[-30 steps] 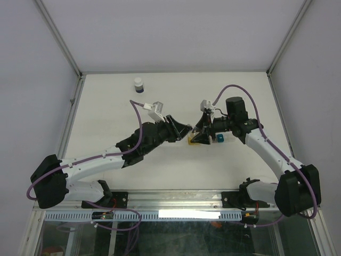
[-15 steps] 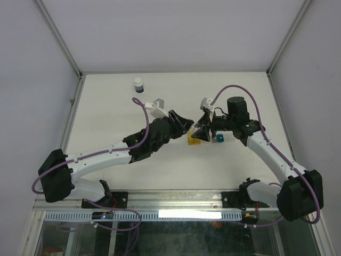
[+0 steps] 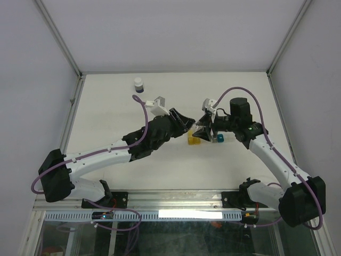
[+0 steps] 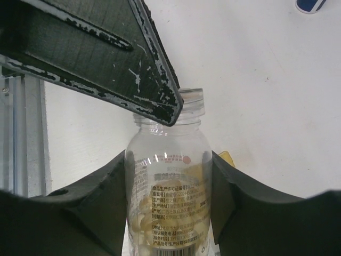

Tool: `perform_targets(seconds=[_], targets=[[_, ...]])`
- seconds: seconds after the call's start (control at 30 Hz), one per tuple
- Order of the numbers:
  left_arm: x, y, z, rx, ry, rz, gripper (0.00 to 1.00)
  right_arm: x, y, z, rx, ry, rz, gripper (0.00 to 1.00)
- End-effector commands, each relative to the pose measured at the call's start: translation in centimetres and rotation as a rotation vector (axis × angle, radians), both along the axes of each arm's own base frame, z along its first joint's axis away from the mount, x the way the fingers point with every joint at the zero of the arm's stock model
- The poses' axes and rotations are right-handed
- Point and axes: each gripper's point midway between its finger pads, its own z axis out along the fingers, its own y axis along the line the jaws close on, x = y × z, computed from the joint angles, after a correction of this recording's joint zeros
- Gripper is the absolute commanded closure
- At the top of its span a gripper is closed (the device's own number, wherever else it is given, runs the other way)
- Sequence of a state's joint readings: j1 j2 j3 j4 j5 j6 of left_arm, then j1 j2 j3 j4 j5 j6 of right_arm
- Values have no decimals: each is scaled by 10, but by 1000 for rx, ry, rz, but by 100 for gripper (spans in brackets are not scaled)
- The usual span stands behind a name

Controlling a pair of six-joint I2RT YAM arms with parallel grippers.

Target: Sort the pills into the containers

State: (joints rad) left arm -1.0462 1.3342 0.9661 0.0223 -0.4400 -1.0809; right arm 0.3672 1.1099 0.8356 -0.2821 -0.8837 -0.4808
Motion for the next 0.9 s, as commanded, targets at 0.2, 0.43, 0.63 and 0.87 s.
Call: perform_targets(seconds=[0.2,0.43,0.63,0.87], targets=[[-21,-7,42,-120,-127,-146,26,-11,-2,26,100,-14,68,100],[-32,17,43,-111,-221,-154,1,-14,-2,25,109,-1,90,100],[-74,54,60,-86,-675,-283,1,-21,-4,26,122,0,138,100],[-97,68,60,32,-1171,-374,1,-45,-1,29,164,8,276,100]])
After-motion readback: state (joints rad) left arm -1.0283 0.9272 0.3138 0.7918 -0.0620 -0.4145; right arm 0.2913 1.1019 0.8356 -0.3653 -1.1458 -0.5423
